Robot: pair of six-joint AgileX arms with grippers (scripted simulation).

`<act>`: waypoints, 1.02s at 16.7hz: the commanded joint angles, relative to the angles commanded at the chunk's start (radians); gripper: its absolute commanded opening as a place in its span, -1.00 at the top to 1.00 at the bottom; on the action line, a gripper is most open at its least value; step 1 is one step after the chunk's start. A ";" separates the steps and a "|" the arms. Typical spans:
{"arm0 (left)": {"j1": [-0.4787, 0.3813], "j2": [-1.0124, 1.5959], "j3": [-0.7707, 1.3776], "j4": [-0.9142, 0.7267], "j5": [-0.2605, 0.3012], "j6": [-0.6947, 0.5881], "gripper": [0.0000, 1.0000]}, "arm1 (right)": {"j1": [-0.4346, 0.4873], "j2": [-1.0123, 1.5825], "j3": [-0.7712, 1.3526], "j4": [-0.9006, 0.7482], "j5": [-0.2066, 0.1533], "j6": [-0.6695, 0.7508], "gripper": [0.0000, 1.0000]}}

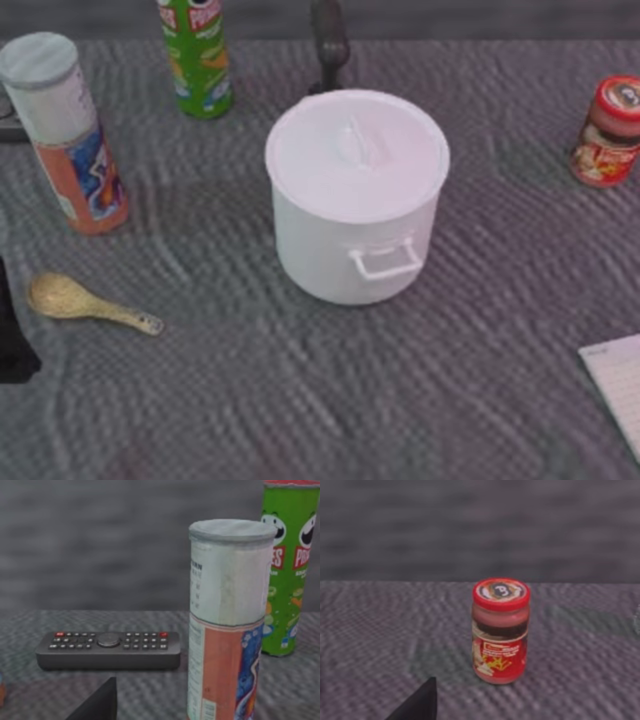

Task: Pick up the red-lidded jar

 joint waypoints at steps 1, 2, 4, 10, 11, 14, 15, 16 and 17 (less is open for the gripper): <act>0.000 0.000 0.000 0.000 0.000 0.000 -1.00 | -0.002 0.063 0.065 -0.041 0.000 -0.001 -1.00; 0.000 0.000 0.000 0.000 0.000 0.000 -1.00 | -0.005 0.133 0.136 -0.086 0.000 -0.003 -1.00; 0.000 0.000 0.000 0.000 0.000 0.000 -1.00 | -0.012 0.293 0.294 -0.185 0.003 -0.009 -1.00; 0.000 0.000 0.000 0.000 0.000 0.000 -1.00 | -0.036 0.885 0.859 -0.536 0.015 -0.044 -1.00; 0.000 0.000 0.000 0.000 0.000 0.000 -1.00 | -0.037 0.991 0.960 -0.597 0.015 -0.052 -1.00; 0.000 0.000 0.000 0.000 0.000 0.000 -1.00 | -0.036 1.308 1.266 -0.771 0.011 -0.082 -1.00; 0.000 0.000 0.000 0.000 0.000 0.000 -1.00 | -0.034 1.412 1.367 -0.825 0.009 -0.093 -1.00; 0.000 0.000 0.000 0.000 0.000 0.000 -1.00 | -0.032 1.514 1.466 -0.876 0.006 -0.103 -1.00; 0.000 0.000 0.000 0.000 0.000 0.000 -1.00 | -0.028 1.614 1.563 -0.924 0.002 -0.114 -1.00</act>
